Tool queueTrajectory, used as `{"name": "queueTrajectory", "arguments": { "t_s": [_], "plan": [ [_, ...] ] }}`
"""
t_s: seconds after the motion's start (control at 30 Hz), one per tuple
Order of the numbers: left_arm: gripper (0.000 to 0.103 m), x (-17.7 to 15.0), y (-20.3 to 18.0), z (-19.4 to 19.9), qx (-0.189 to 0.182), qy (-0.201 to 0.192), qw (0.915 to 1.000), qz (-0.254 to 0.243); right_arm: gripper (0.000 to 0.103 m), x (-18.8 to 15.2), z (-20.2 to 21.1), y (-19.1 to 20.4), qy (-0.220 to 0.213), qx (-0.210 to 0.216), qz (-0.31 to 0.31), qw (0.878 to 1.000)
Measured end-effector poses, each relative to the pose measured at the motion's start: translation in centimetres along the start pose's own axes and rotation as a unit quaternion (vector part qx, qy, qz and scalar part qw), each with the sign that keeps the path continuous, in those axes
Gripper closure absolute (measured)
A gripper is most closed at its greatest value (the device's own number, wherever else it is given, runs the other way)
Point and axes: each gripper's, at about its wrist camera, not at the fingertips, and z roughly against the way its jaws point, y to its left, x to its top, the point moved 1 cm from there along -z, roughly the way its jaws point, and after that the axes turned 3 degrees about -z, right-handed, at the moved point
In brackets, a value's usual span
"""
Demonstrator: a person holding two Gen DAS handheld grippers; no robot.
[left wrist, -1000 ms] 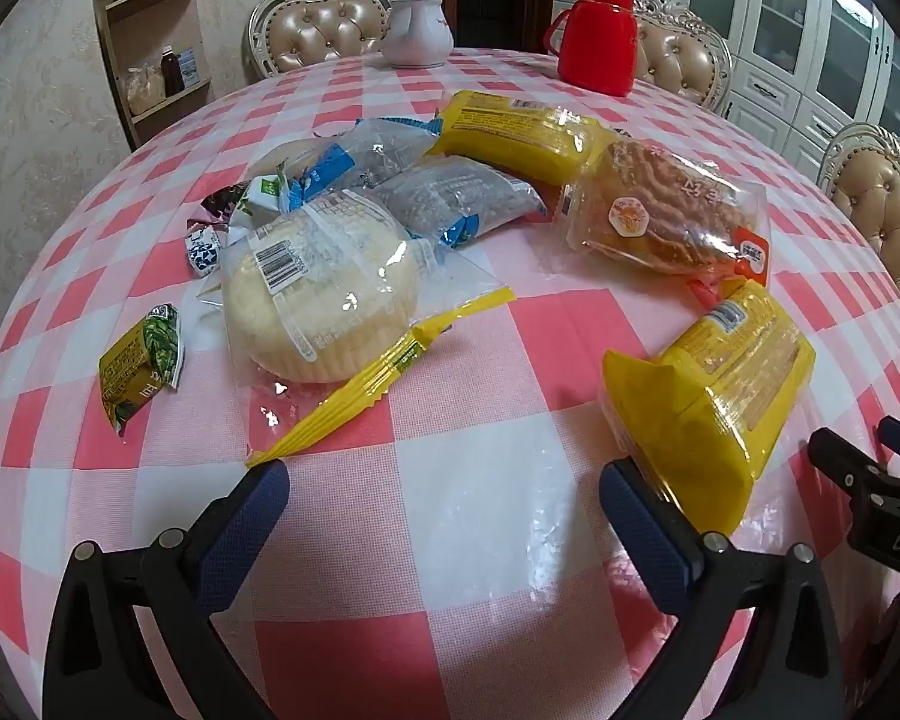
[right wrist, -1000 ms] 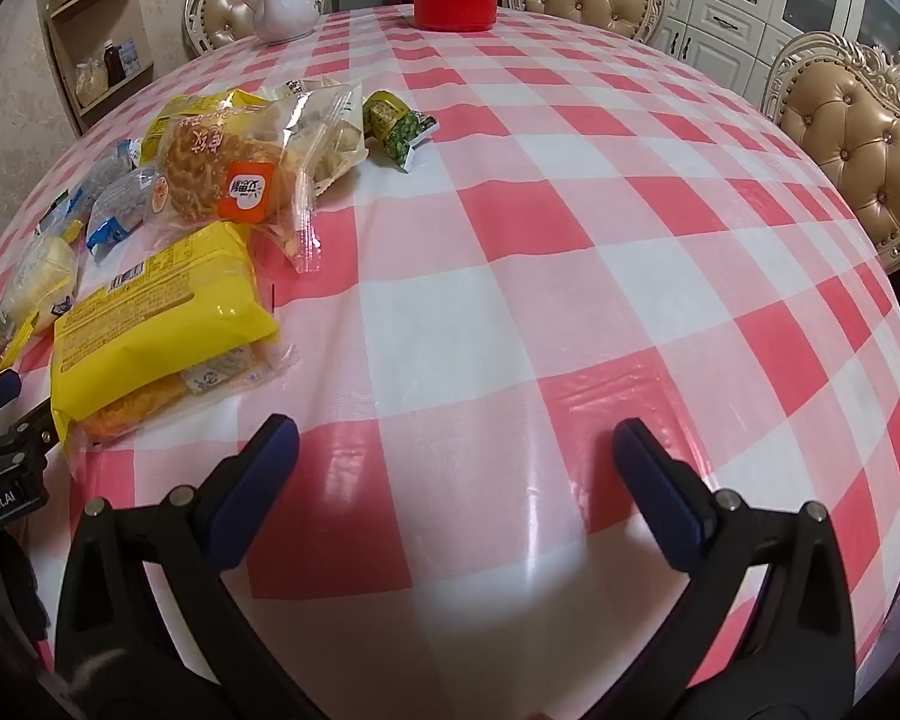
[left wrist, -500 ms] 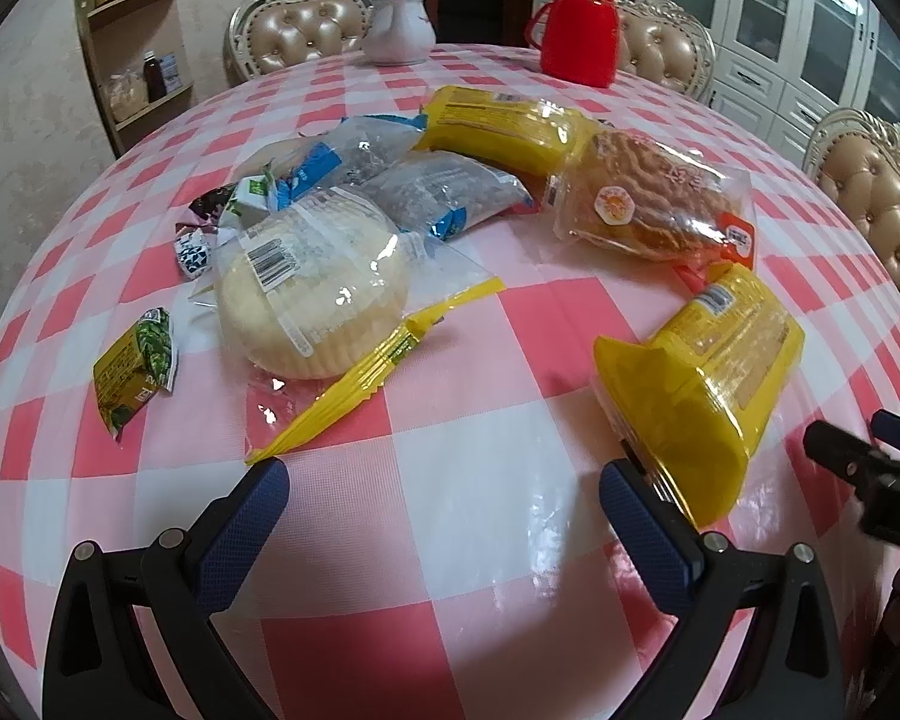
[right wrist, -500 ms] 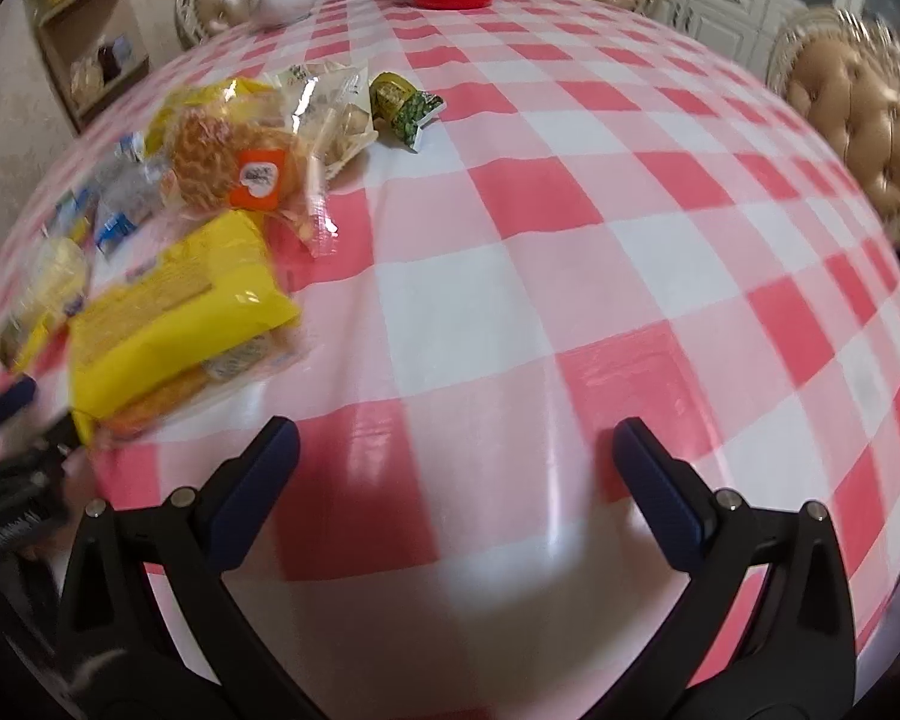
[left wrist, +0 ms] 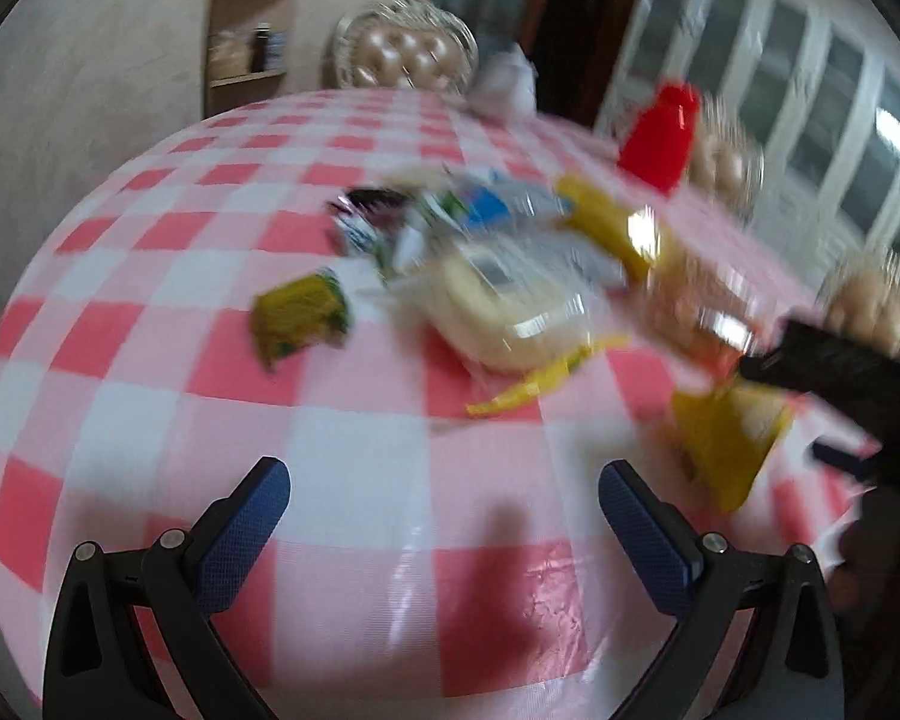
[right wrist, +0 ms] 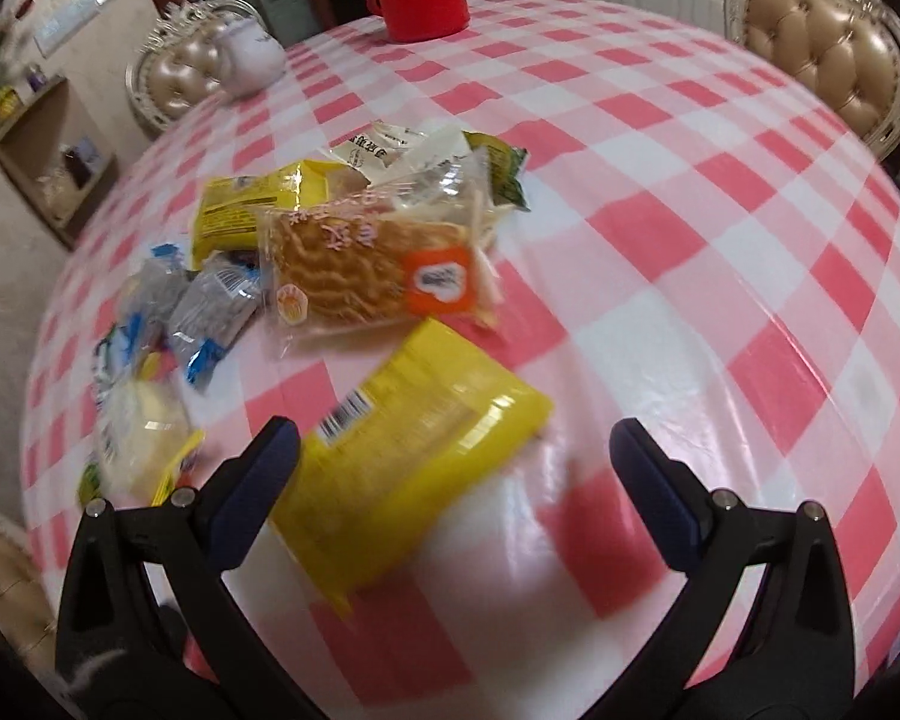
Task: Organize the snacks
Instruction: 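Grasp the yellow bread pack with the right tool while the left grasps the wrapped round bun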
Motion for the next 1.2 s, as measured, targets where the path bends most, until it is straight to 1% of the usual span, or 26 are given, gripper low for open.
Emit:
{"name": "queueTrajectory", "arguments": {
  "t_s": [0.03,0.07,0.13,0.17,0.2,0.23,0.27,0.33,0.43,0.5,0.6,0.67,0.73,0.77,0.8,0.83,0.87,0.9,1.03,1.1,1.13,1.2],
  "plan": [
    [0.000,-0.1,0.5,0.2,0.000,-0.003,0.9999,0.011,0.000,0.1,-0.3,0.4,-0.003,-0.007,0.000,1.000],
    [0.000,0.0,1.2,0.4,-0.006,-0.007,0.9995,0.030,0.000,0.1,-0.6,0.9,-0.009,-0.023,0.008,1.000],
    [0.000,0.2,2.2,0.5,-0.026,-0.007,0.9982,0.054,0.001,-0.1,-1.1,1.4,-0.013,-0.047,0.039,0.998],
    [0.000,0.2,2.6,0.4,-0.034,-0.005,0.9972,0.067,0.003,-0.4,-1.3,1.4,-0.012,-0.047,0.058,0.997],
    [0.000,0.2,2.8,0.4,-0.038,-0.005,0.9965,0.074,0.003,-0.6,-1.4,1.2,-0.012,-0.038,0.077,0.996],
    [0.000,0.2,3.1,0.3,-0.044,-0.003,0.9957,0.081,0.009,-0.8,-1.4,0.7,-0.011,-0.034,0.086,0.996],
    [0.000,0.3,3.0,0.1,-0.044,-0.002,0.9956,0.082,0.019,-1.0,-1.2,0.0,-0.009,-0.027,0.092,0.995],
    [0.000,0.0,2.2,0.4,-0.041,-0.004,0.9964,0.074,0.027,-1.4,-0.9,-1.3,-0.009,-0.014,0.106,0.994],
    [0.000,-0.2,1.0,0.4,-0.036,-0.004,0.9987,0.035,0.027,-1.9,-0.7,-3.9,-0.004,-0.022,0.122,0.992],
    [0.000,-0.2,0.0,0.3,-0.034,0.000,0.9994,0.009,0.027,-2.0,-0.6,-5.0,-0.009,-0.029,0.121,0.992],
    [0.000,0.0,-0.9,-0.3,-0.033,0.012,0.9994,0.000,0.027,-1.8,-1.0,-5.8,-0.007,-0.012,0.123,0.992],
    [0.000,0.1,-1.7,-1.0,-0.033,0.024,0.9992,0.006,0.027,-1.6,-1.2,-5.5,-0.012,-0.011,0.133,0.991],
    [0.000,0.6,-2.7,-1.7,-0.026,0.032,0.9991,0.007,0.027,-1.6,-1.4,-5.0,-0.013,-0.008,0.146,0.989],
    [0.000,1.0,-3.0,-2.0,-0.023,0.033,0.9992,0.007,0.029,-1.6,-1.3,-4.9,-0.017,-0.010,0.153,0.988],
    [0.000,1.5,-3.6,-2.5,-0.014,0.032,0.9994,0.009,0.033,-1.8,-1.3,-4.8,-0.020,-0.009,0.157,0.987],
    [0.000,1.9,-3.9,-2.8,-0.008,0.031,0.9994,0.012,0.044,-2.0,-1.1,-4.8,-0.025,-0.004,0.161,0.987],
    [0.000,2.5,-4.3,-3.4,0.001,0.031,0.9994,0.017,0.049,-2.1,-0.9,-4.8,-0.033,-0.001,0.164,0.986],
    [0.000,3.0,-4.6,-3.9,0.008,0.031,0.9992,0.022,0.049,-2.3,-0.8,-4.7,-0.037,-0.003,0.165,0.986],
    [0.000,5.6,-5.3,-6.5,0.058,0.034,0.9965,0.050,0.050,-2.6,-0.8,-4.5,-0.052,-0.007,0.177,0.983],
    [0.000,6.3,-5.3,-7.5,0.073,0.039,0.9945,0.064,0.050,-2.8,-0.8,-4.2,-0.055,-0.006,0.186,0.981],
    [0.000,6.6,-5.3,-8.1,0.081,0.046,0.9936,0.065,0.050,-2.8,-0.8,-4.2,-0.054,-0.005,0.187,0.981],
    [0.000,6.6,-5.3,-9.3,0.086,0.061,0.9927,0.059,0.050,-2.6,-0.8,-4.4,-0.052,0.000,0.183,0.982]
  ]
}}
